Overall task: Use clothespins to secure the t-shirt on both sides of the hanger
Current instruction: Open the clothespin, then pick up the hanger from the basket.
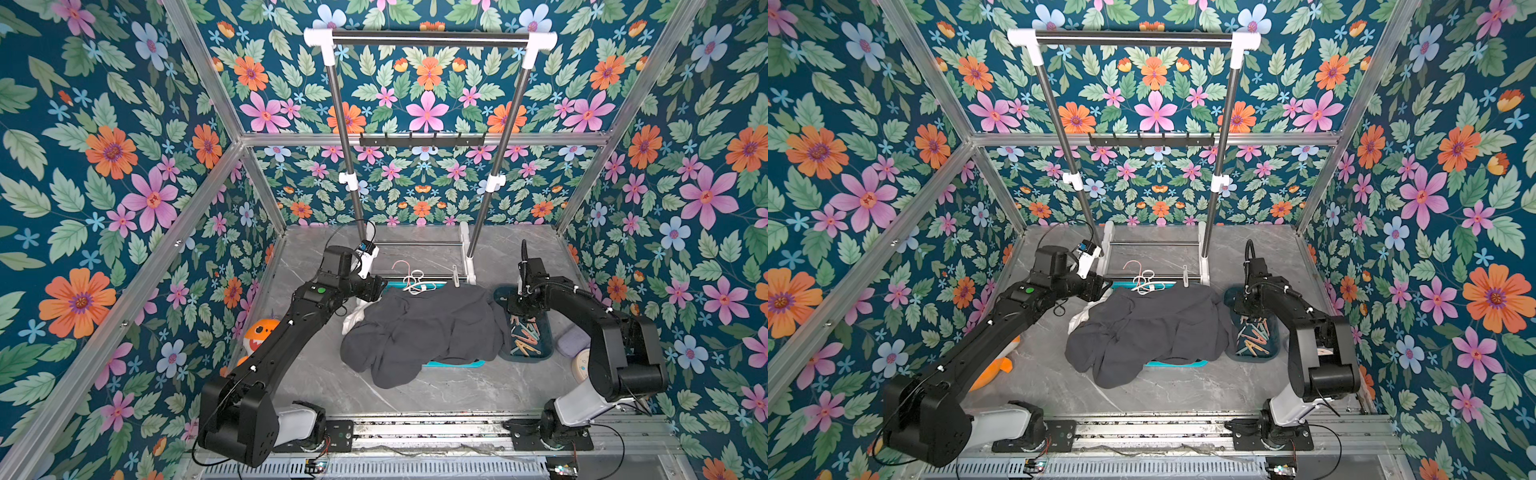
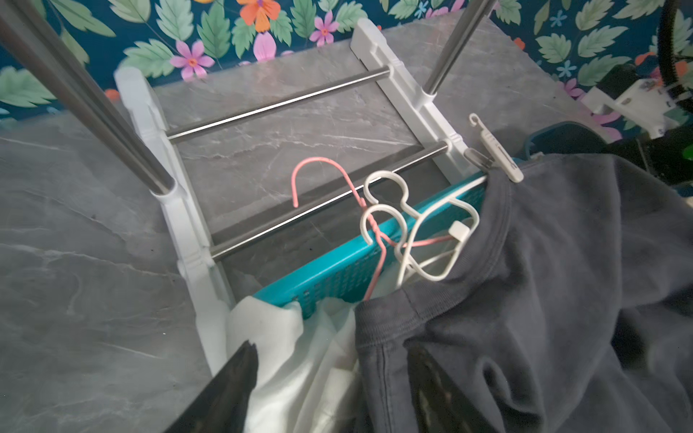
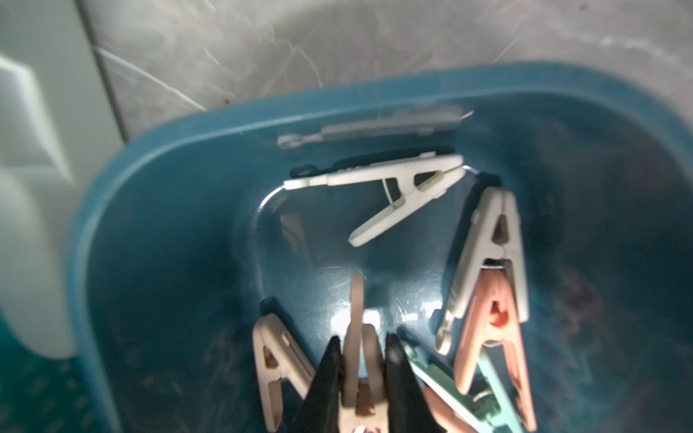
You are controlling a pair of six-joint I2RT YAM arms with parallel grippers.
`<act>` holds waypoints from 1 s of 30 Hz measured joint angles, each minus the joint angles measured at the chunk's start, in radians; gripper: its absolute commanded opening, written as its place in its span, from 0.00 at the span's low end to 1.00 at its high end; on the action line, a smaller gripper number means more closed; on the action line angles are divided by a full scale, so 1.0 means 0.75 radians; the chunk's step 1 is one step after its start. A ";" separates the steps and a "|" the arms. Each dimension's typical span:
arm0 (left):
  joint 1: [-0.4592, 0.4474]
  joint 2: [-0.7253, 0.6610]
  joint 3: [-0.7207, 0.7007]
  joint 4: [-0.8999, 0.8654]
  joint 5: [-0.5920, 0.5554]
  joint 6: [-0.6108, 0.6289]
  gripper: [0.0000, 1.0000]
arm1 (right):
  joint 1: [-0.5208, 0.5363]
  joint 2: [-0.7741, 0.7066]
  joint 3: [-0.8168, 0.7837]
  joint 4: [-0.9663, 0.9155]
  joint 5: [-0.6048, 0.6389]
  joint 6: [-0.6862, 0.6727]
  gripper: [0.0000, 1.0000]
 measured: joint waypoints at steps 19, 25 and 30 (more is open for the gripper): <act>0.085 0.191 0.096 -0.305 0.387 0.080 0.56 | -0.001 -0.225 -0.115 0.089 0.017 0.022 0.03; 0.087 0.225 0.083 -0.329 0.481 0.084 0.50 | -0.001 -0.231 -0.114 0.092 0.030 0.023 0.02; 0.087 0.229 0.068 -0.338 0.552 0.084 0.40 | -0.001 -0.226 -0.114 0.092 0.035 0.026 0.02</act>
